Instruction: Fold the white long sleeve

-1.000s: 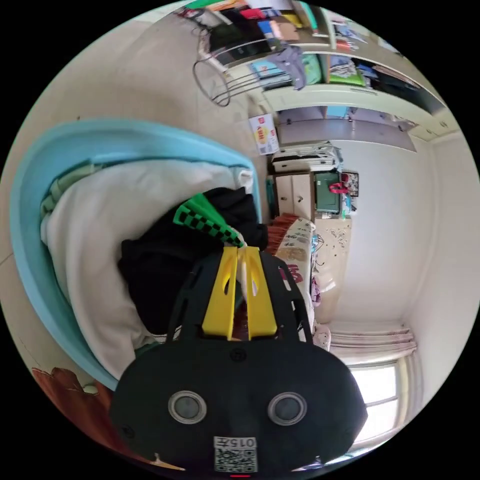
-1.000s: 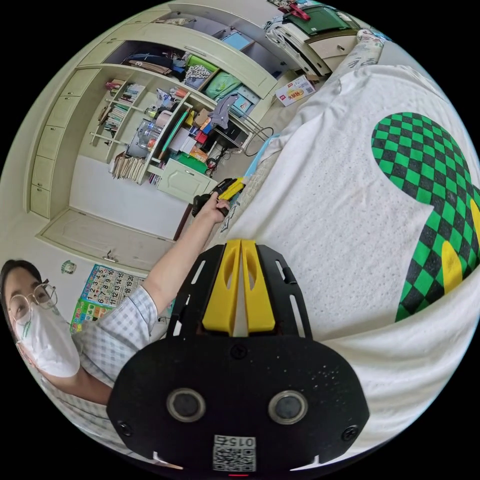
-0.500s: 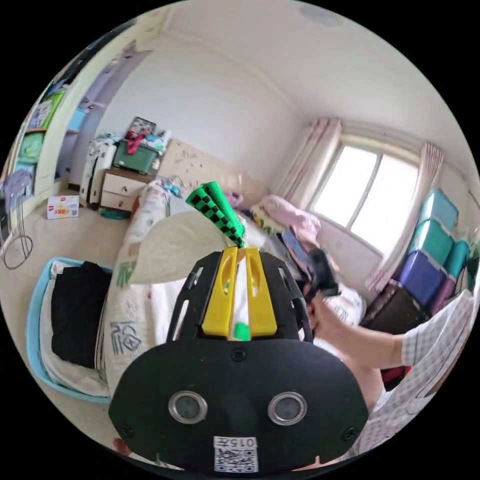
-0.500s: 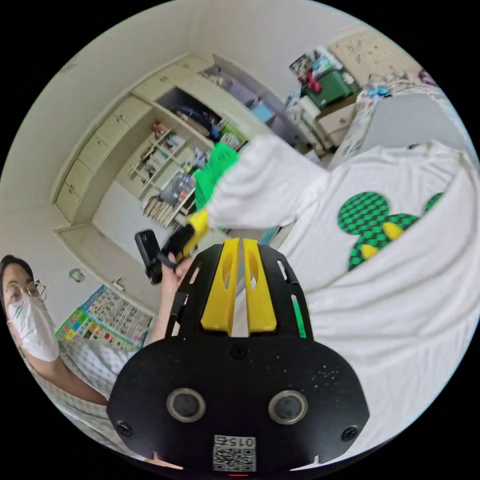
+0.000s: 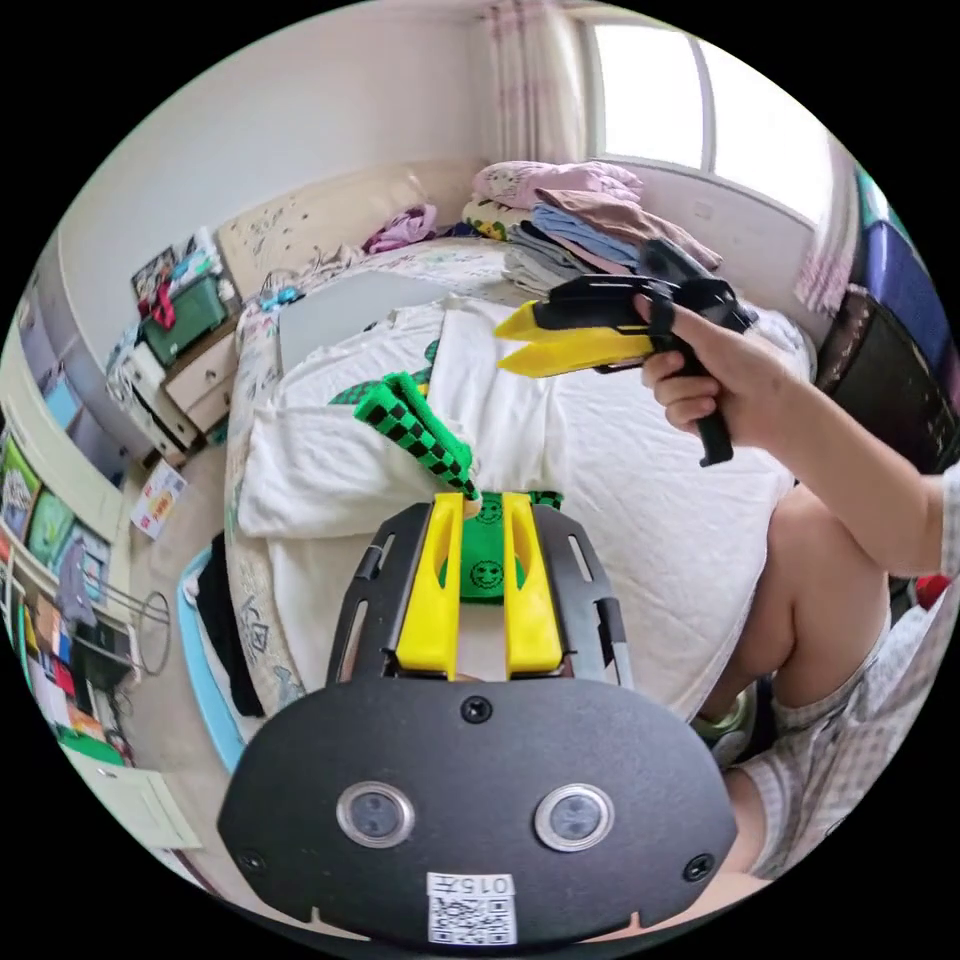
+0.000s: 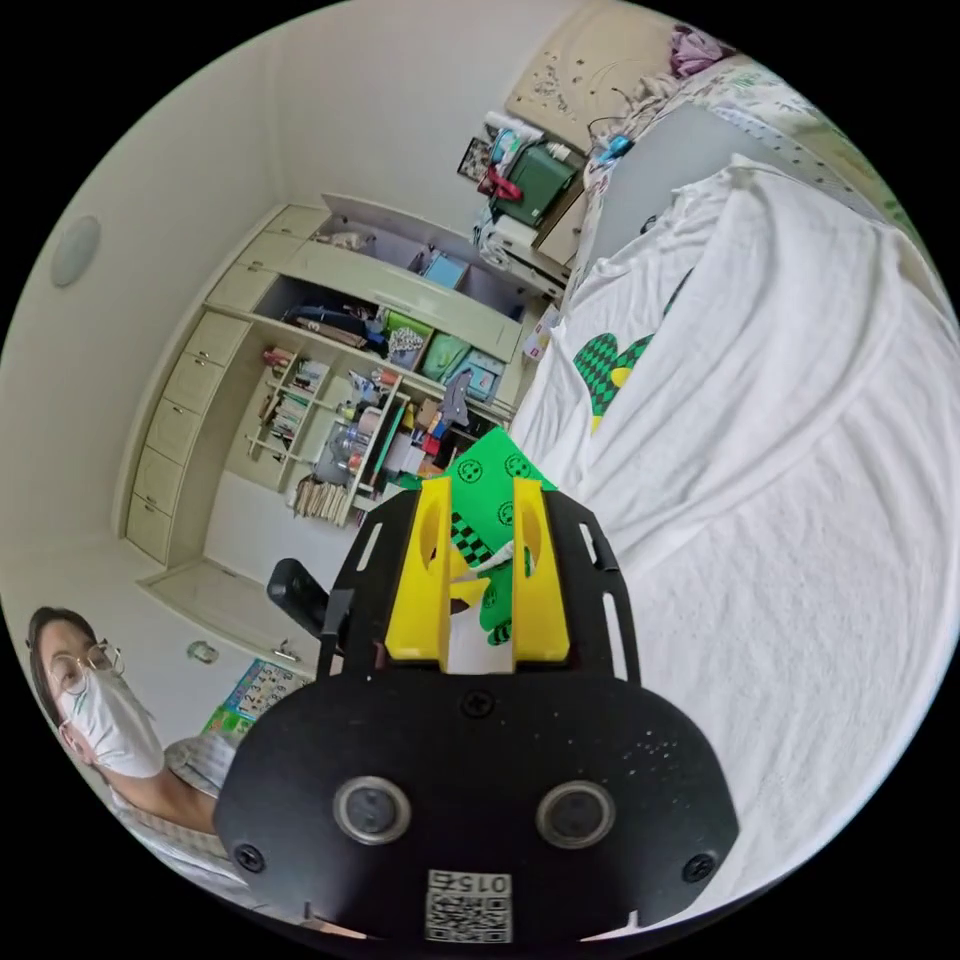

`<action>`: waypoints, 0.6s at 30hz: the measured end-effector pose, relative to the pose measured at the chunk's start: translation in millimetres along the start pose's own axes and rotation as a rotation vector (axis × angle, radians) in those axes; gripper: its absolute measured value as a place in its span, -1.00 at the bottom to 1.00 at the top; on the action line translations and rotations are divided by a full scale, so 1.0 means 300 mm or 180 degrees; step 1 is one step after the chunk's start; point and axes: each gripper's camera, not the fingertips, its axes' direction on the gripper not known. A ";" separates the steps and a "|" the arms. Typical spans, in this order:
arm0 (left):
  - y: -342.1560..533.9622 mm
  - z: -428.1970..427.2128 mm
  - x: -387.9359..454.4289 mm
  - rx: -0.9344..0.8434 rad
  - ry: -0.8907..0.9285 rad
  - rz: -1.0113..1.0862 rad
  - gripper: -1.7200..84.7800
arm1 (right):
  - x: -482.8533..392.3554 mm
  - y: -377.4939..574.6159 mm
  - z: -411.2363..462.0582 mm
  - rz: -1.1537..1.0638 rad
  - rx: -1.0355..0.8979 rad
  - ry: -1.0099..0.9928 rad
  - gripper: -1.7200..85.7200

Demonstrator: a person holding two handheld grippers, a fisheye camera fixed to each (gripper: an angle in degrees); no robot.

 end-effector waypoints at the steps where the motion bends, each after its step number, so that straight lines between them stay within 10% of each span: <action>1: -0.004 0.004 0.016 0.0002 0.0001 0.0049 -0.81 | -0.007 -0.010 0.005 -0.0017 -0.0036 0.0031 -0.71; 18: -0.047 0.161 0.057 0.0026 0.0443 -0.0162 -0.90 | 0.013 -0.052 0.020 0.0084 -0.1196 0.0294 -0.79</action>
